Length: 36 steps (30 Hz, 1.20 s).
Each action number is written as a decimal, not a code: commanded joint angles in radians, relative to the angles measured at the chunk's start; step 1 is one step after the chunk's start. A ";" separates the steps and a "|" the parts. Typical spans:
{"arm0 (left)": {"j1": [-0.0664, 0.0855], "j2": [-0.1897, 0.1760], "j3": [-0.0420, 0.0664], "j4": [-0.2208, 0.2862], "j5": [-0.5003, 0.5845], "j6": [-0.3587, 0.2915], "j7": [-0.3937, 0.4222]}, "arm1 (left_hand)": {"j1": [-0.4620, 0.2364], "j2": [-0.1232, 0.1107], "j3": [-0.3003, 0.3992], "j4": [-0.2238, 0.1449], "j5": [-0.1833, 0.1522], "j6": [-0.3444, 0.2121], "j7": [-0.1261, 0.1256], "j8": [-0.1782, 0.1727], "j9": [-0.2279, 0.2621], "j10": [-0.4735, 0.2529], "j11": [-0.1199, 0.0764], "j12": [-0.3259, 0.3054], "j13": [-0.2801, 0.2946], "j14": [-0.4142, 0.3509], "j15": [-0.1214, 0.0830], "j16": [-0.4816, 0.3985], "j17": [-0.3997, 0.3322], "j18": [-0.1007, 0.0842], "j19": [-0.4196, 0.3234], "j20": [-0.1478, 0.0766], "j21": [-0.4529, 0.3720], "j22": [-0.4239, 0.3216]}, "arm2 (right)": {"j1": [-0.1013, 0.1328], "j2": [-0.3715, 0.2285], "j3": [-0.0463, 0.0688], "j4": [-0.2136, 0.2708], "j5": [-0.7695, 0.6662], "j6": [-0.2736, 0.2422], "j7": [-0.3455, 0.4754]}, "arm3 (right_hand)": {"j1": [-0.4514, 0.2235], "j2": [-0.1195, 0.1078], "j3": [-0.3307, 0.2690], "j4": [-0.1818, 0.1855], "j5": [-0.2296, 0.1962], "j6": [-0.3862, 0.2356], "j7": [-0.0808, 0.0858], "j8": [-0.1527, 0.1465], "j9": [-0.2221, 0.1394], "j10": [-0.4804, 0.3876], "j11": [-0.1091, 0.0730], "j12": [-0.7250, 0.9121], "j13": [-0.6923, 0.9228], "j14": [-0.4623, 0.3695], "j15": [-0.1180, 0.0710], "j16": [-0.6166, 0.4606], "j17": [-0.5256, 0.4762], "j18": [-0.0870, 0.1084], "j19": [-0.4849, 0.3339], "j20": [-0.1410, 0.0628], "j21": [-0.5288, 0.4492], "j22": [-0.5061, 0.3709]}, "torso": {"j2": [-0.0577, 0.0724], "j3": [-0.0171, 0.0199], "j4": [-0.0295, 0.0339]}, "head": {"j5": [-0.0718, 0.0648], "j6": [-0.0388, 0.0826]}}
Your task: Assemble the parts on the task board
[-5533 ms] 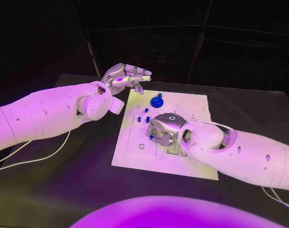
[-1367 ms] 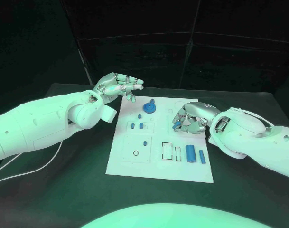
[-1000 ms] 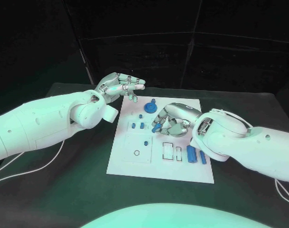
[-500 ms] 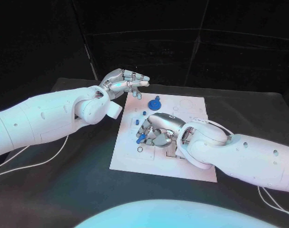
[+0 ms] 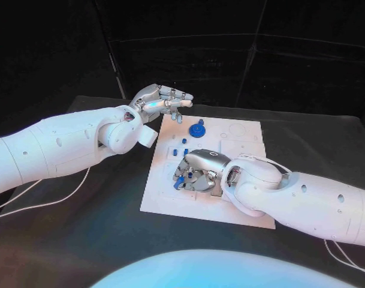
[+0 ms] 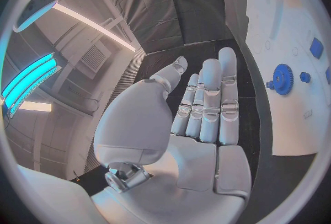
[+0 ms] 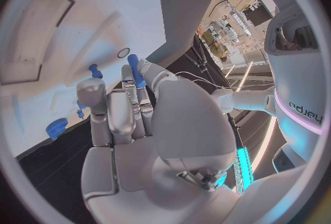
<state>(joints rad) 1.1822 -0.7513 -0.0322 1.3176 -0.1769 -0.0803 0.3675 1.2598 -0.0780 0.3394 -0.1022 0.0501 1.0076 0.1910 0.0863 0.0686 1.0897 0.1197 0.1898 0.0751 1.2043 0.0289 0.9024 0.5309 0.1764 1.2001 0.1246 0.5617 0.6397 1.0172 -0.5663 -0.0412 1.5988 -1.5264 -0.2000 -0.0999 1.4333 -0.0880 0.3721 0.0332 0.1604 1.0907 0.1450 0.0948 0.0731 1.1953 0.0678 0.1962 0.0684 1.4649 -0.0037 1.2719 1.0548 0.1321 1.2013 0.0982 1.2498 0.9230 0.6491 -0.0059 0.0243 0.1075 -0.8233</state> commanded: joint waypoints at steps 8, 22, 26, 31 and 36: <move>0.002 0.004 0.001 -0.001 0.004 0.012 0.003 | 0.002 0.011 -0.003 0.005 -0.001 -0.005 0.002 0.007 -0.001 -0.007 0.000 0.005 -0.001 -0.007 0.003 0.003 -0.001 0.005 -0.003 0.004 -0.004 -0.001 | 0.000 0.006 0.000 -0.004 -0.078 0.047 -0.035 | 0.008 0.005 0.006 0.000 -0.002 0.004 0.003 -0.003 0.001 0.006 0.004 -0.006 -0.001 0.024 -0.006 0.005 0.001 -0.005 -0.001 0.000 0.006 0.001 | 0.000 -0.0010 0.0010 | -0.001 0.000; 0.002 0.003 0.001 0.000 0.004 0.015 0.001 | 0.002 0.011 -0.003 0.005 -0.001 -0.005 0.002 0.007 -0.001 -0.007 0.000 0.005 -0.001 -0.007 0.003 0.003 -0.001 0.005 -0.003 0.004 -0.004 -0.001 | 0.000 0.020 0.000 -0.009 -0.128 0.033 -0.075 | 0.008 0.005 0.008 0.000 -0.003 0.005 0.003 -0.003 0.001 0.008 0.004 -0.007 -0.001 0.024 -0.006 0.004 -0.001 -0.004 -0.001 0.000 0.006 0.001 | 0.000 -0.0012 0.0009 | 0.002 -0.001; 0.002 0.003 0.001 0.000 0.004 0.017 0.000 | 0.002 0.011 -0.003 0.005 -0.001 -0.005 0.002 0.007 -0.001 -0.007 0.000 0.005 -0.001 -0.007 0.003 0.003 -0.001 0.005 -0.003 0.004 -0.004 -0.001 | -0.002 0.028 0.000 -0.010 -0.143 0.036 -0.082 | 0.008 0.005 0.008 0.000 -0.004 0.005 0.003 -0.003 0.001 0.008 0.004 -0.007 -0.001 0.024 -0.006 0.005 0.000 -0.004 -0.001 0.000 0.006 0.001 | 0.000 -0.0011 0.0001 | 0.003 -0.002; 0.002 0.003 0.001 0.001 0.004 0.019 -0.002 | 0.003 0.012 -0.004 0.005 -0.001 -0.006 0.002 0.008 -0.001 -0.009 0.000 0.006 -0.001 -0.009 0.003 0.004 -0.002 0.005 -0.003 0.004 -0.005 -0.002 | -0.003 0.037 0.000 -0.010 -0.165 0.045 -0.092 | 0.008 0.005 0.008 0.000 -0.004 0.005 0.003 -0.003 0.001 0.008 0.004 -0.007 -0.001 0.024 -0.006 0.005 0.000 -0.004 -0.001 0.000 0.006 0.001 | 0.000 -0.0007 0.0000 | 0.003 -0.001; 0.002 0.003 0.001 0.001 0.004 0.019 -0.002 | 0.003 0.012 -0.004 0.005 -0.001 -0.006 0.002 0.008 -0.001 -0.009 0.000 0.006 -0.001 -0.009 0.003 0.004 -0.002 0.005 -0.003 0.004 -0.005 -0.002 | -0.004 0.045 0.000 -0.011 -0.175 0.058 -0.092 | 0.000 -0.003 0.007 0.000 -0.009 0.001 0.006 -0.007 -0.001 0.007 0.006 -0.012 -0.001 0.023 -0.004 0.003 -0.005 -0.004 -0.005 0.001 0.004 -0.003 | 0.000 -0.0012 0.0002 | 0.003 -0.002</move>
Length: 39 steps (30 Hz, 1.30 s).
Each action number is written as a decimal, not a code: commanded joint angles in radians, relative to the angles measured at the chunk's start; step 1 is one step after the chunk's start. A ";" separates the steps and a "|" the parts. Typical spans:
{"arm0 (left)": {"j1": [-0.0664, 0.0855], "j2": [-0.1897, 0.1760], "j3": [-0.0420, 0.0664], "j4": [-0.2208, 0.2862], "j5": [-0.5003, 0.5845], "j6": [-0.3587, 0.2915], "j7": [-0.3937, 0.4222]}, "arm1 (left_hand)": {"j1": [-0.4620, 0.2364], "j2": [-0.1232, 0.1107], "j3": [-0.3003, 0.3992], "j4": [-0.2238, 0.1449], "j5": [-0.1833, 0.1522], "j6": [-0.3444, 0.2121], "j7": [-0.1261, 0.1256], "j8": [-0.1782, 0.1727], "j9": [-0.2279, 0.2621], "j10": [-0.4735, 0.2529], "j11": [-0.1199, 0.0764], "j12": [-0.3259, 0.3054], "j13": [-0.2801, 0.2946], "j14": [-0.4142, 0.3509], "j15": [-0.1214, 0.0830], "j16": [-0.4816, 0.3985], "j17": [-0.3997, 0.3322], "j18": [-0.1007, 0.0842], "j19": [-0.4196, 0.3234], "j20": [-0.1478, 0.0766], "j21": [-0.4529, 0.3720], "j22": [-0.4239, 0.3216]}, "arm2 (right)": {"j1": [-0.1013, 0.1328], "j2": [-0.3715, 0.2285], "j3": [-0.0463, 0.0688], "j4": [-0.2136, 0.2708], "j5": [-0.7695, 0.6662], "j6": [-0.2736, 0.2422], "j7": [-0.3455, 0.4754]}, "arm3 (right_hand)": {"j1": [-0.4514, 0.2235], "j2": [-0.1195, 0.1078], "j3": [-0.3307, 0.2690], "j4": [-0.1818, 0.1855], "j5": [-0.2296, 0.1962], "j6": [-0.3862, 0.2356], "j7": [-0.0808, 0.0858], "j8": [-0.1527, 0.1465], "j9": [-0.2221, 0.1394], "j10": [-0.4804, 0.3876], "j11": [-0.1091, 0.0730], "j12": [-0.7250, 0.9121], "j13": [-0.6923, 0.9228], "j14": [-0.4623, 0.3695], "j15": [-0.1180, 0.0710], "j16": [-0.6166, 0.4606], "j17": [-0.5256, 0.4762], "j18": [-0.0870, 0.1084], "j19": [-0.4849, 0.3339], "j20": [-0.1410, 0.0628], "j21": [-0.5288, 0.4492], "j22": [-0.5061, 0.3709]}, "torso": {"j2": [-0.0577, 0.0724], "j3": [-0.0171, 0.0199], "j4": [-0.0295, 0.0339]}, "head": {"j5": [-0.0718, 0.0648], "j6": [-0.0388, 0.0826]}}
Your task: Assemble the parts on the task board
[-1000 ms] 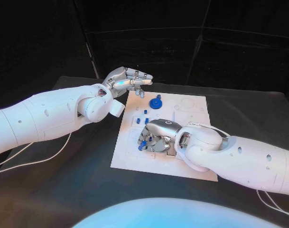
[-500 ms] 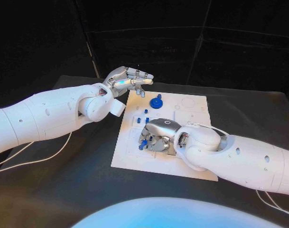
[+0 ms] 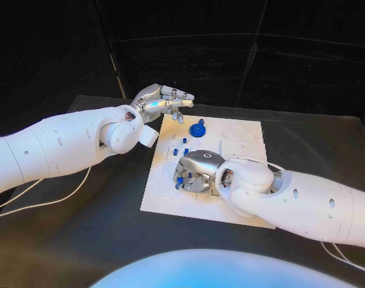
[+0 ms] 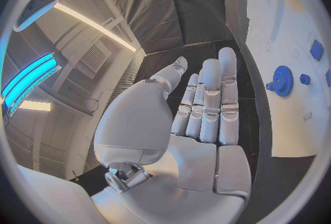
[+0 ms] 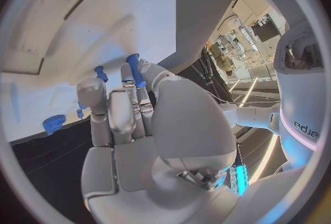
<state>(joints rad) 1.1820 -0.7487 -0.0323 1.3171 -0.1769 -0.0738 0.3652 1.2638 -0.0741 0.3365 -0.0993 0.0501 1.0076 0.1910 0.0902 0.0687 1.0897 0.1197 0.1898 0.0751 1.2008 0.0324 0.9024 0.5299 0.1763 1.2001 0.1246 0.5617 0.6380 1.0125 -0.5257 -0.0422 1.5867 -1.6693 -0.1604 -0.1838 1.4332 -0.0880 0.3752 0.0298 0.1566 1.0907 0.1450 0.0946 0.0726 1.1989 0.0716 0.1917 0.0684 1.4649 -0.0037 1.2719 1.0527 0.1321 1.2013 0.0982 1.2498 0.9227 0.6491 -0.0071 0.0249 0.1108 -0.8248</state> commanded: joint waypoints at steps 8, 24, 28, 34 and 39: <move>0.002 -0.001 0.001 0.002 0.004 0.013 -0.001 | -0.001 0.008 -0.001 0.002 -0.001 -0.006 0.002 0.004 -0.001 -0.009 0.000 0.006 -0.001 -0.005 -0.001 0.004 -0.001 0.005 -0.003 0.004 -0.005 -0.001 | 0.001 0.008 0.000 -0.005 -0.032 0.027 -0.001 | -0.055 -0.051 -0.025 0.024 0.002 -0.084 0.022 -0.035 -0.009 -0.070 0.027 -0.054 -0.005 0.016 0.016 -0.004 -0.020 0.000 -0.026 0.017 -0.010 -0.027 | -0.001 -0.0001 -0.0001 | 0.000 -0.001; 0.002 -0.003 0.001 0.003 0.004 0.017 -0.005 | -0.001 0.008 -0.001 0.002 -0.001 -0.006 0.002 0.004 -0.001 -0.009 0.000 0.006 -0.001 -0.005 -0.001 0.004 -0.001 0.005 -0.003 0.004 -0.005 -0.001 | 0.000 0.005 -0.009 0.004 -0.032 -0.042 0.025 | -0.067 -0.063 -0.106 0.022 -0.002 -0.155 0.028 -0.030 -0.005 -0.196 0.041 -0.042 0.001 -0.017 0.029 -0.061 -0.115 0.023 -0.108 0.032 -0.082 -0.148 | 0.000 0.0004 -0.0001 | 0.000 -0.001; 0.002 -0.004 0.001 0.004 0.004 0.018 -0.006 | -0.001 0.008 -0.001 0.002 -0.001 -0.006 0.002 0.004 -0.001 -0.009 0.000 0.006 -0.001 -0.005 -0.001 0.004 -0.001 0.005 -0.003 0.004 -0.005 -0.001 | -0.002 -0.024 -0.009 0.035 -0.025 -0.091 0.047 | -0.068 -0.064 -0.153 0.023 0.008 -0.173 0.028 -0.029 -0.005 -0.234 0.042 -0.016 0.004 -0.033 0.032 -0.083 -0.152 0.030 -0.135 0.034 -0.110 -0.189 | 0.000 0.0010 -0.0004 | -0.001 0.000; 0.002 -0.009 0.001 0.003 0.004 0.018 -0.007 | -0.001 0.008 -0.001 0.002 -0.001 -0.006 0.002 0.004 -0.001 -0.009 0.000 0.006 -0.001 -0.005 -0.001 0.004 -0.001 0.005 -0.003 0.004 -0.005 -0.001 | -0.003 -0.121 -0.009 0.113 0.075 -0.176 0.121 | -0.052 -0.045 -0.276 0.046 0.000 -0.210 0.034 -0.028 -0.004 -0.327 0.053 0.053 0.012 -0.098 0.042 -0.185 -0.317 0.052 -0.230 0.045 -0.209 -0.330 | -0.002 0.0001 -0.0018 | -0.007 -0.002; 0.002 -0.010 0.001 -0.001 0.004 0.017 -0.007 | -0.002 0.008 -0.002 0.003 -0.001 -0.007 0.002 0.004 -0.001 -0.010 0.000 0.007 -0.001 -0.006 -0.001 0.005 -0.002 0.005 -0.003 0.005 -0.006 -0.002 | 0.008 -0.201 0.000 0.170 0.256 -0.268 0.214 | -0.024 -0.018 -0.332 0.057 0.003 -0.209 0.038 -0.024 -0.002 -0.327 0.051 0.130 0.022 -0.096 0.039 -0.182 -0.332 0.053 -0.224 0.044 -0.217 -0.337 | -0.002 0.0010 -0.0024 | -0.022 0.009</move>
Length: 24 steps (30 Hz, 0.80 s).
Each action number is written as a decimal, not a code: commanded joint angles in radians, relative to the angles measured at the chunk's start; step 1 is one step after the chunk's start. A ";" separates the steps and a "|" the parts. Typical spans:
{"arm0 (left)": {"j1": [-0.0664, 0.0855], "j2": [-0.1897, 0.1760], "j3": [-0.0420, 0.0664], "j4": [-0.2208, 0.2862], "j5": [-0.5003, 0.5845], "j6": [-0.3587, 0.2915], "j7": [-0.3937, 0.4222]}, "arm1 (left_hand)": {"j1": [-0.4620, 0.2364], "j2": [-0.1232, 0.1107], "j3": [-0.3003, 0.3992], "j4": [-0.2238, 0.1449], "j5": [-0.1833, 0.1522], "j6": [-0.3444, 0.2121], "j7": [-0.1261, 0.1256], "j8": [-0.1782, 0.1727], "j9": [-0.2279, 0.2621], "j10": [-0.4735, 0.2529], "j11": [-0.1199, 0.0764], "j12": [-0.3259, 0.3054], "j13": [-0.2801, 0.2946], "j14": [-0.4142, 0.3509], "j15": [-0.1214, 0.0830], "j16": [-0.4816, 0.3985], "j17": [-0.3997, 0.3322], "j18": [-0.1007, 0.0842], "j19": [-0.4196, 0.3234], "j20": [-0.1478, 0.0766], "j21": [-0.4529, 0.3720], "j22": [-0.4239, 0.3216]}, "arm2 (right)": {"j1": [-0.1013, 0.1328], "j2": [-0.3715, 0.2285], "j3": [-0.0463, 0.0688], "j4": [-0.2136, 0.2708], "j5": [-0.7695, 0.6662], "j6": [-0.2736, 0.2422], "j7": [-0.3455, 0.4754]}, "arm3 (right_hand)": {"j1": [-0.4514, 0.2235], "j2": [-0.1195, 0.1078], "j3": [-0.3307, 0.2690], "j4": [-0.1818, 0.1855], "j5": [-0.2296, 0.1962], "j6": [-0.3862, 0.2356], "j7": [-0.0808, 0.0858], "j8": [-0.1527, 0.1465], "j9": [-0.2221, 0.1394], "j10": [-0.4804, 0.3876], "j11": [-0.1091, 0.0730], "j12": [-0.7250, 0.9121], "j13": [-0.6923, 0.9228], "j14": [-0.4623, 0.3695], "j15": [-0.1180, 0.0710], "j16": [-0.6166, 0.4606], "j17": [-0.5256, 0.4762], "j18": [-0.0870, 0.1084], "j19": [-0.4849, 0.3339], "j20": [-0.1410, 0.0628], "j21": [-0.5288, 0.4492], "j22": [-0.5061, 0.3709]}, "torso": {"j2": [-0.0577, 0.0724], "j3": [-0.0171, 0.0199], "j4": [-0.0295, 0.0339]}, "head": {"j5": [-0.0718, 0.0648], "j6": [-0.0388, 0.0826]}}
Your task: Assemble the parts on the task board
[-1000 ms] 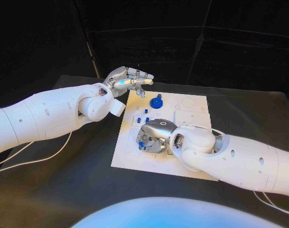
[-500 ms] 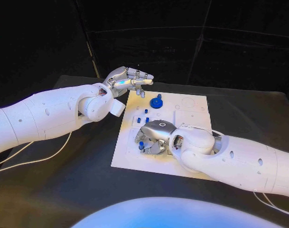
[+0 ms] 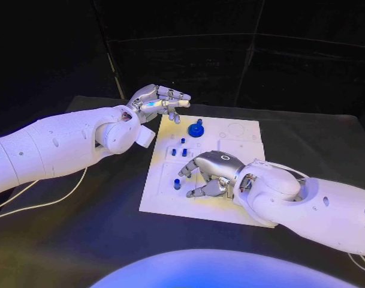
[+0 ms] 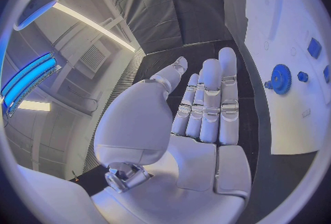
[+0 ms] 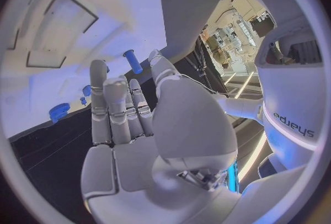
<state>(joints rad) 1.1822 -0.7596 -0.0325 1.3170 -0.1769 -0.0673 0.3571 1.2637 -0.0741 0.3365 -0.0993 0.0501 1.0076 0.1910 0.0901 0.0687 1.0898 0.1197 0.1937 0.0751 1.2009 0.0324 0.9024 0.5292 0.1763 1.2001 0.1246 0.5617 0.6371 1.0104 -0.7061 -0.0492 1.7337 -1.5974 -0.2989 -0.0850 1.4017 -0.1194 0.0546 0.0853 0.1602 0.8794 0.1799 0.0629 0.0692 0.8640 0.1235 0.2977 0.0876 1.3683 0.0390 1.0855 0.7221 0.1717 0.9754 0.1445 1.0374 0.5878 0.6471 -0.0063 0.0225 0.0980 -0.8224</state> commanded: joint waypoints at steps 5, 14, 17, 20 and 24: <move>0.002 0.002 0.000 -0.003 0.004 0.012 -0.001 | -0.002 0.008 -0.002 0.003 -0.001 -0.007 0.002 0.004 -0.001 -0.010 0.000 0.003 -0.001 -0.006 -0.001 0.005 -0.001 0.006 -0.003 0.005 -0.006 -0.001 | 0.053 -0.112 0.028 0.052 0.418 -0.163 0.130 | 0.033 0.053 -0.010 -0.002 0.014 0.054 0.011 0.028 0.009 0.079 -0.003 0.078 0.006 0.017 -0.006 0.022 0.013 0.011 0.021 -0.004 0.007 0.012 | 0.000 0.0006 0.0010 | -0.037 0.017; 0.001 0.002 -0.001 -0.002 0.005 0.011 0.001 | -0.002 0.008 -0.003 0.003 -0.001 -0.007 0.002 0.004 -0.001 -0.010 0.000 0.004 -0.001 -0.006 0.000 0.005 -0.001 0.006 -0.003 0.005 -0.007 -0.001 | 0.106 -0.278 0.034 0.089 0.428 -0.094 -0.062 | -0.044 0.047 -0.069 0.067 0.091 0.137 -0.046 0.085 0.023 0.329 -0.073 0.309 0.125 0.104 -0.063 0.153 0.214 -0.024 0.177 -0.053 0.135 0.213 | 0.000 -0.0007 -0.0004 | -0.126 0.028; 0.001 -0.001 -0.003 0.002 0.005 0.009 0.003 | -0.002 0.008 -0.003 0.003 -0.001 -0.007 0.002 0.004 -0.001 -0.010 0.000 0.004 -0.001 -0.006 0.000 0.005 -0.001 0.006 -0.003 0.005 -0.007 -0.001 | 0.109 -0.325 0.034 0.110 0.382 -0.094 -0.139 | -0.053 0.046 -0.105 0.097 0.134 0.153 -0.065 0.122 0.032 0.333 -0.093 0.502 0.299 0.145 -0.081 0.281 0.426 -0.048 0.256 -0.074 0.214 0.339 | -0.001 0.0009 -0.0008 | -0.147 0.031; 0.001 -0.005 -0.005 0.004 0.005 0.007 0.005 | -0.002 0.008 -0.003 0.003 -0.001 -0.007 0.002 0.004 -0.001 -0.010 0.000 0.004 -0.001 -0.006 0.000 0.005 -0.001 0.006 -0.003 0.005 -0.007 -0.001 | 0.107 -0.358 0.033 0.125 0.338 -0.105 -0.207 | -0.049 0.052 -0.140 0.124 0.142 0.148 -0.070 0.153 0.043 0.361 -0.096 0.737 0.598 0.157 -0.085 0.349 0.543 -0.059 0.281 -0.074 0.244 0.387 | -0.002 -0.0003 -0.0021 | -0.161 0.032; 0.001 -0.011 -0.006 0.010 0.005 0.005 0.008 | -0.001 0.008 -0.003 0.003 -0.001 -0.007 0.002 0.005 -0.001 -0.010 0.000 0.005 -0.001 -0.007 0.000 0.006 -0.001 0.006 -0.003 0.005 -0.007 -0.001 | 0.083 -0.393 0.028 0.150 0.268 -0.109 -0.307 | -0.065 0.057 -0.189 0.165 0.156 0.130 -0.067 0.180 0.056 0.412 -0.093 0.900 0.839 0.165 -0.080 0.393 0.630 -0.063 0.298 -0.073 0.266 0.423 | -0.003 -0.0009 -0.0048 | -0.174 0.033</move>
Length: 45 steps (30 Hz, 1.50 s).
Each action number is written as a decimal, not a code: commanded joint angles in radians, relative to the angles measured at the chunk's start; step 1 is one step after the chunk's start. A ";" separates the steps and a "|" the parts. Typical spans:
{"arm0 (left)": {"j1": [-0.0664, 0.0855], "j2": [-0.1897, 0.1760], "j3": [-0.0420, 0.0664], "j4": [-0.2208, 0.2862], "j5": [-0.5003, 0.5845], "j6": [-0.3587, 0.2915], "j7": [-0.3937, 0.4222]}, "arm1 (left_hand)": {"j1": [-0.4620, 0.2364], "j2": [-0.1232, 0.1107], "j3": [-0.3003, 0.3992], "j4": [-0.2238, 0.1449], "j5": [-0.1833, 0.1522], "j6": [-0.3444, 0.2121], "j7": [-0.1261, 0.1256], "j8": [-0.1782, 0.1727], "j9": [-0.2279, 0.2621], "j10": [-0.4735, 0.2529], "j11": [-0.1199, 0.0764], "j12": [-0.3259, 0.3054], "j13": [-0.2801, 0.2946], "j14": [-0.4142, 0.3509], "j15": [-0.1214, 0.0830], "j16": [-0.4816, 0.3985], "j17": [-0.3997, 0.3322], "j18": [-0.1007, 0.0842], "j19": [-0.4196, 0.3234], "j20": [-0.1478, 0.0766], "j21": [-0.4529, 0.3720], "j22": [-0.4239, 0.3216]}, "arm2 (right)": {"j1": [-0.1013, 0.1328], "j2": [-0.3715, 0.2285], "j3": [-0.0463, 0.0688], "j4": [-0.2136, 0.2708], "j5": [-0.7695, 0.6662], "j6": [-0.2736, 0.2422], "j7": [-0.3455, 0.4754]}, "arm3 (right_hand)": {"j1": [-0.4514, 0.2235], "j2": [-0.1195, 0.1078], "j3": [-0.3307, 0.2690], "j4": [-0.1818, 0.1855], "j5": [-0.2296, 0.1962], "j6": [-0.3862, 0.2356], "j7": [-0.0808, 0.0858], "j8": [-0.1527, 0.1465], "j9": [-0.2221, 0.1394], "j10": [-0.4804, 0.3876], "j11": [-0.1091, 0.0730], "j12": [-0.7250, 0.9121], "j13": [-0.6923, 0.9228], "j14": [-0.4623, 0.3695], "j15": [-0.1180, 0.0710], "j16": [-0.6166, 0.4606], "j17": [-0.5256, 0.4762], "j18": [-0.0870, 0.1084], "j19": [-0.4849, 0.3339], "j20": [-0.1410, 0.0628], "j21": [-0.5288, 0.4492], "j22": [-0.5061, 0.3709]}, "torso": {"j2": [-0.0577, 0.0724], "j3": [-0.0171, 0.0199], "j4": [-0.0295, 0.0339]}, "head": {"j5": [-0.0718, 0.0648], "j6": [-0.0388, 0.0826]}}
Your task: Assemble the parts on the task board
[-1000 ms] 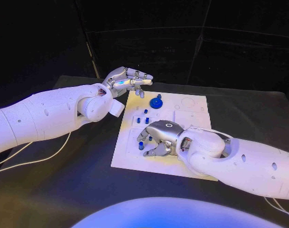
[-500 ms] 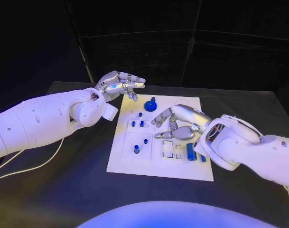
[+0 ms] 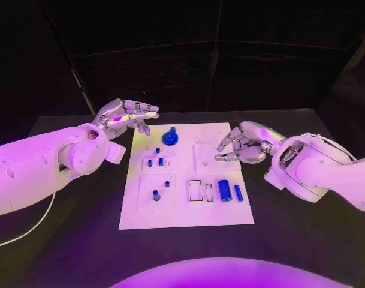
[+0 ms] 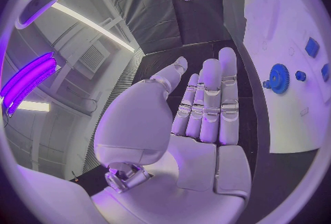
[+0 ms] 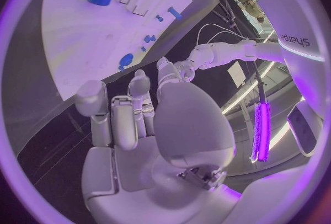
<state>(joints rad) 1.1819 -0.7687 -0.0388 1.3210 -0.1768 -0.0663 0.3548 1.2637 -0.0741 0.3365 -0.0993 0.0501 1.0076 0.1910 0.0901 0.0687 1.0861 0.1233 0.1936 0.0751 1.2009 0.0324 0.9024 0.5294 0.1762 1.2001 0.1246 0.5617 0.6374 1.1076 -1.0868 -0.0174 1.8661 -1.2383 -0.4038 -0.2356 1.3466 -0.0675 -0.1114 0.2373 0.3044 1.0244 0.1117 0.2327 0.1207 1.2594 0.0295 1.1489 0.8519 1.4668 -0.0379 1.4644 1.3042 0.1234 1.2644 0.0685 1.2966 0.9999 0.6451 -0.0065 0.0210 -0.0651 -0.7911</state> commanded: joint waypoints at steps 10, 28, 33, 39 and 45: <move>0.001 -0.006 -0.001 0.013 0.004 0.005 0.012 | -0.001 0.008 -0.003 0.003 -0.001 -0.007 0.002 0.005 -0.001 -0.007 -0.004 0.005 -0.001 -0.007 0.000 0.006 -0.001 0.006 -0.003 0.005 -0.007 -0.002 | -0.077 -0.027 -0.019 0.048 -0.200 0.018 -0.293 | -0.043 0.000 -0.069 0.052 0.046 -0.042 0.006 0.029 0.013 0.022 0.007 0.093 0.155 0.069 0.003 0.029 0.078 -0.014 0.009 0.006 0.010 0.016 | -0.007 -0.0030 -0.0132 | -0.012 -0.002; 0.001 -0.012 -0.002 0.016 0.004 0.005 0.012 | -0.002 0.009 -0.004 0.004 -0.001 -0.007 0.002 0.006 -0.001 -0.007 -0.004 0.005 -0.001 -0.007 0.000 0.006 -0.002 0.006 -0.003 0.005 -0.007 -0.002 | -0.107 0.014 -0.034 0.039 -0.242 0.093 -0.309 | -0.069 0.000 -0.089 0.053 0.019 -0.042 0.003 0.053 0.024 0.043 0.006 0.126 0.220 0.071 0.004 0.037 0.096 -0.016 0.013 0.008 0.015 0.028 | -0.006 -0.0039 -0.0127 | -0.010 -0.006; 0.001 -0.012 -0.002 0.016 0.004 0.005 0.012 | -0.002 0.009 -0.004 0.004 -0.001 -0.007 0.002 0.006 -0.001 -0.007 -0.004 0.005 -0.001 -0.007 0.000 0.006 -0.002 0.006 -0.003 0.005 -0.007 -0.002 | -0.110 0.030 -0.034 0.025 -0.242 0.102 -0.309 | -0.070 0.001 -0.090 0.053 0.017 -0.041 0.002 0.057 0.025 0.046 0.005 0.131 0.227 0.072 0.003 0.038 0.099 -0.017 0.015 0.007 0.017 0.031 | -0.006 -0.0040 -0.0109 | -0.010 -0.004; 0.001 -0.012 -0.002 0.016 0.004 0.006 0.010 | -0.002 0.009 -0.004 0.004 -0.001 -0.007 0.002 0.006 -0.001 -0.007 -0.004 0.005 -0.001 -0.007 0.000 0.006 -0.002 0.006 -0.003 0.005 -0.007 -0.002 | -0.116 0.049 -0.035 0.008 -0.244 0.112 -0.311 | -0.070 0.004 -0.090 0.053 0.017 -0.039 0.001 0.060 0.027 0.050 0.005 0.135 0.236 0.073 0.003 0.040 0.103 -0.017 0.016 0.007 0.018 0.034 | -0.006 -0.0036 -0.0113 | -0.003 -0.003; 0.001 -0.013 -0.002 0.015 0.004 0.008 0.004 | -0.002 0.009 -0.004 0.004 -0.001 -0.007 0.002 0.006 -0.001 -0.007 -0.004 0.005 -0.001 -0.007 0.000 0.006 -0.002 0.006 -0.003 0.005 -0.007 -0.002 | -0.128 0.065 -0.035 -0.006 -0.254 0.132 -0.318 | -0.069 0.006 -0.089 0.052 0.018 -0.040 0.001 0.061 0.027 0.053 0.004 0.139 0.243 0.073 0.002 0.041 0.106 -0.018 0.017 0.007 0.020 0.036 | -0.006 -0.0033 -0.0122 | 0.004 -0.004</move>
<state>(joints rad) 1.1817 -0.7807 -0.0414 1.3348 -0.1768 -0.0663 0.3555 1.2637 -0.0741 0.3366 -0.0993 0.0501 1.0076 0.1910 0.0900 0.0687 1.0861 0.1233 0.1936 0.0751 1.2009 0.0324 0.9024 0.5287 0.1762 1.2001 0.1246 0.5578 0.6364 0.9799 -1.0240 -0.0518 1.8616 -1.4772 -0.2983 -0.5469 1.2853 -0.0666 -0.1951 0.2906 0.3251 0.9843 0.1168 0.2866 0.1471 1.3080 0.0339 1.2825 1.0935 1.4667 -0.0378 1.5007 1.3076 0.1240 1.2750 0.0775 1.3127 1.0349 0.6395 -0.0101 0.0097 -0.0637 -0.7929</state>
